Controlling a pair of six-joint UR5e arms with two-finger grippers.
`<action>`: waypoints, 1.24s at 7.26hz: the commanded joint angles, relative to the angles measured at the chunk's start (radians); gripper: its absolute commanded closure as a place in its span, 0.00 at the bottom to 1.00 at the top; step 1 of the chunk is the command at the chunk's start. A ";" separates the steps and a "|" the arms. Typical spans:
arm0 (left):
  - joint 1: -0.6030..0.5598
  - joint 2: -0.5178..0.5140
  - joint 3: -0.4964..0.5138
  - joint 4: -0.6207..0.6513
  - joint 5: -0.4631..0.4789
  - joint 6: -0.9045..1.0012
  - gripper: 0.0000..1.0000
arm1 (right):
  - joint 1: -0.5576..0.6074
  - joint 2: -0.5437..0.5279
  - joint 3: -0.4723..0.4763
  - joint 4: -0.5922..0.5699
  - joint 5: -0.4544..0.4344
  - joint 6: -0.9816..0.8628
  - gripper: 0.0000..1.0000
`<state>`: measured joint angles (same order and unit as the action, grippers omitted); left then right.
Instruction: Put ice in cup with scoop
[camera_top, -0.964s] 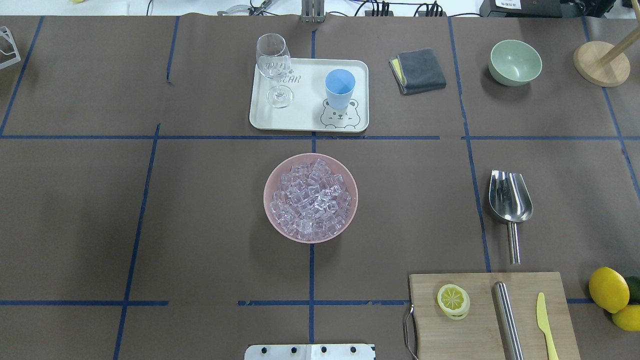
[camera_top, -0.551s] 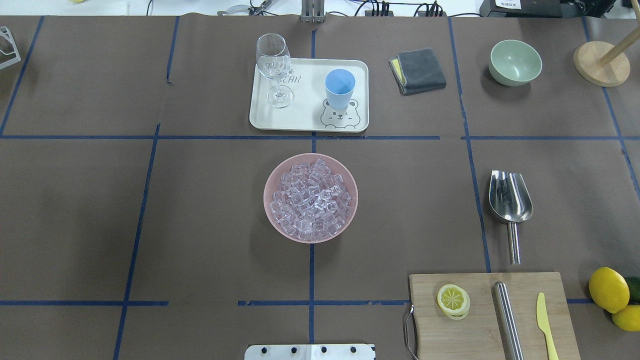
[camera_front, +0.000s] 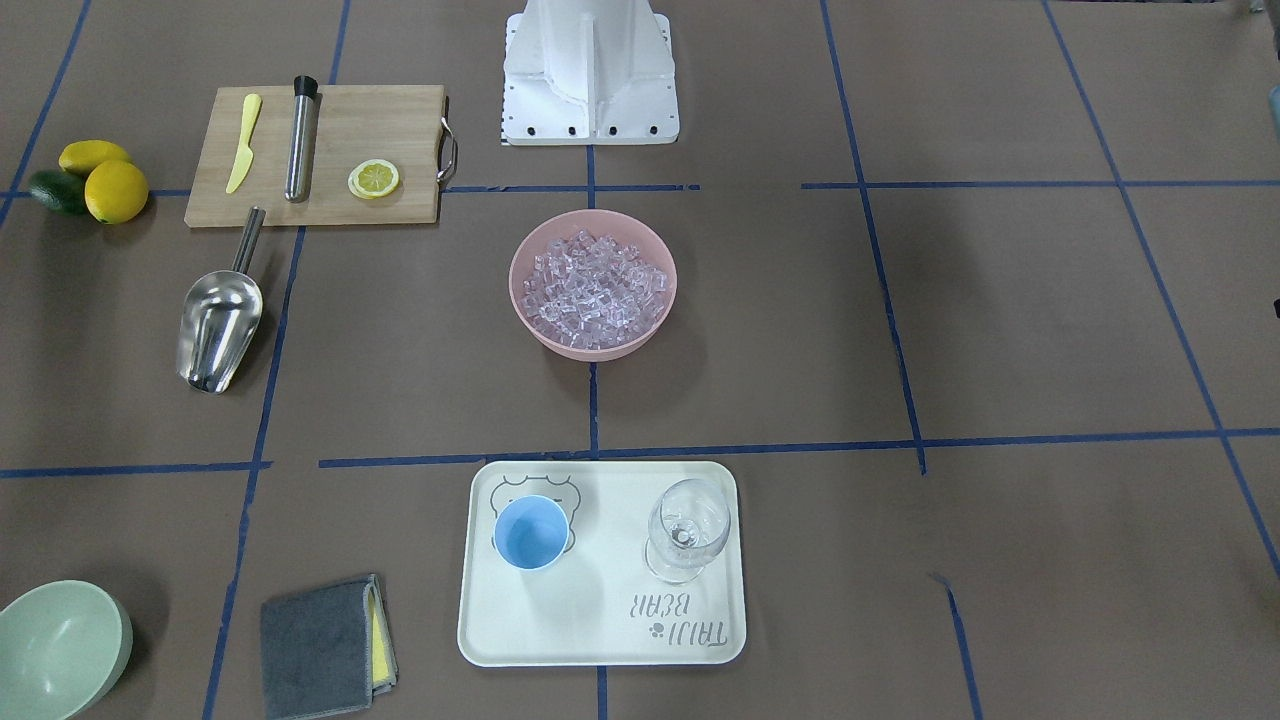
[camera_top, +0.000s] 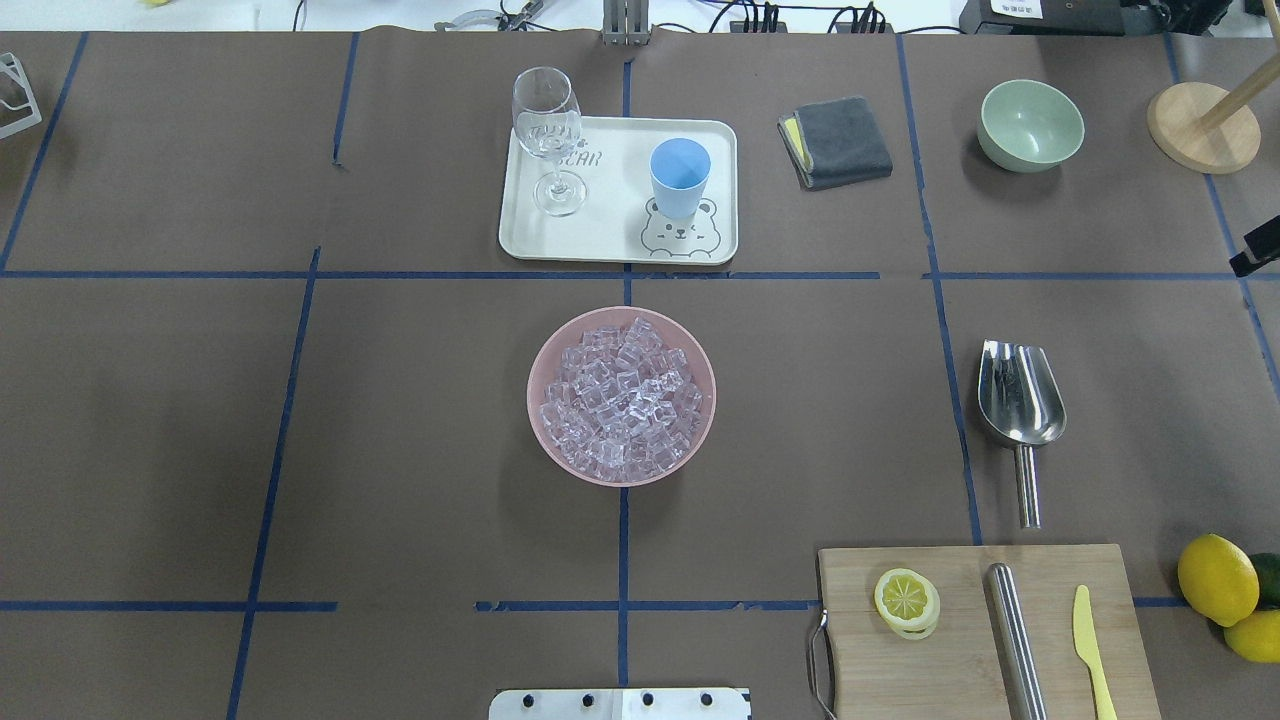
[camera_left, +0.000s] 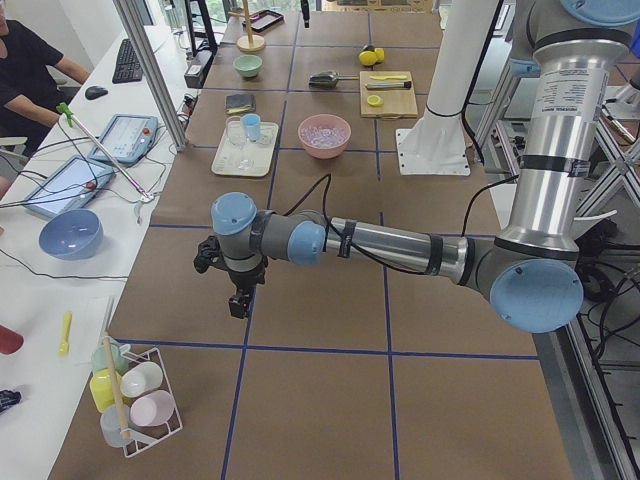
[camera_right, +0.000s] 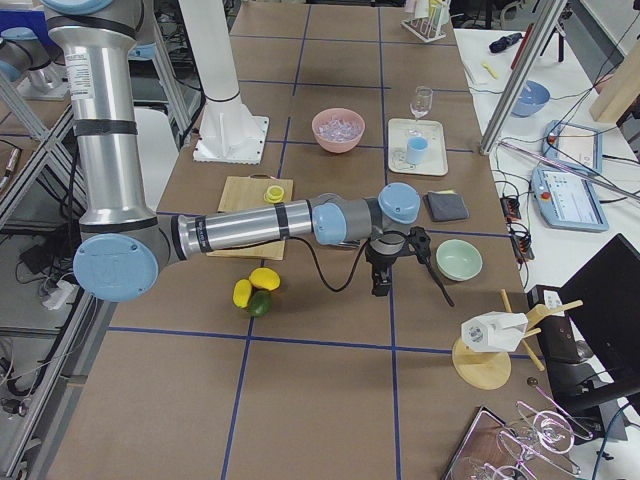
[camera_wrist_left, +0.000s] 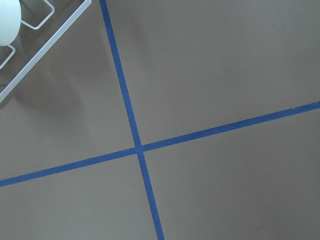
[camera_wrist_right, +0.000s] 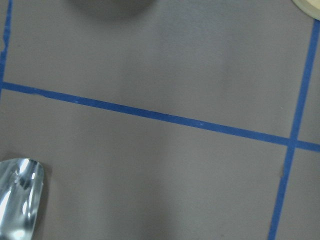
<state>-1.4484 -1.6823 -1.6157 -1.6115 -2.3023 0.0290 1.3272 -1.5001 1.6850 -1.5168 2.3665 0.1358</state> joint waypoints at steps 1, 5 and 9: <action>0.005 -0.005 -0.003 -0.002 -0.006 -0.023 0.00 | -0.083 -0.029 0.025 0.165 -0.003 0.129 0.00; 0.022 -0.008 -0.016 -0.122 -0.006 -0.038 0.00 | -0.433 -0.091 0.296 0.250 -0.190 0.875 0.00; 0.026 -0.008 -0.016 -0.187 -0.005 -0.032 0.00 | -0.788 -0.178 0.479 0.251 -0.537 1.339 0.00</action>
<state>-1.4224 -1.6915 -1.6337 -1.7598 -2.3083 -0.0059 0.6455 -1.6528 2.1155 -1.2661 1.9429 1.3343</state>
